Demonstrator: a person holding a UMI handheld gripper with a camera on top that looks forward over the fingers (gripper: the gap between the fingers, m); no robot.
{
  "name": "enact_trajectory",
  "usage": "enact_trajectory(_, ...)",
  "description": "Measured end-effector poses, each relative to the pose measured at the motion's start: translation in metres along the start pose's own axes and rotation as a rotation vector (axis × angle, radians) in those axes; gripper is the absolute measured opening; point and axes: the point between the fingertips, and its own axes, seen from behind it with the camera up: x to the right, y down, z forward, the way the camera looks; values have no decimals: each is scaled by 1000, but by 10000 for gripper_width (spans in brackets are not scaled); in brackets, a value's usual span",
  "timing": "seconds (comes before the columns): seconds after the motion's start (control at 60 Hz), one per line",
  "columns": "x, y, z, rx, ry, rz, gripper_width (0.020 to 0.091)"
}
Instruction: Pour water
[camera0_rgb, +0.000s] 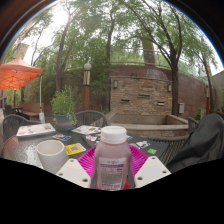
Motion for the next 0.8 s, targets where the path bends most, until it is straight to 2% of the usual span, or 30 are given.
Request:
enact_trajectory(0.1,4,-2,-4,-14,2,14,550)
enact_trajectory(0.133,1,5,-2,-39,-3,22,603)
enact_trajectory(0.2,1,27,-5,-152,-12,49,833)
enact_trajectory(0.217,7,26,-11,-166,-14,52,860)
enact_trajectory(0.283,-1,25,-13,-162,-12,63,819)
enact_trajectory(0.433,-11,13,-45,-224,1,87,835)
enact_trajectory(0.7,-31,-18,-131,-327,155,83,840)
enact_trajectory(0.8,-60,-48,-164,-329,209,64,842)
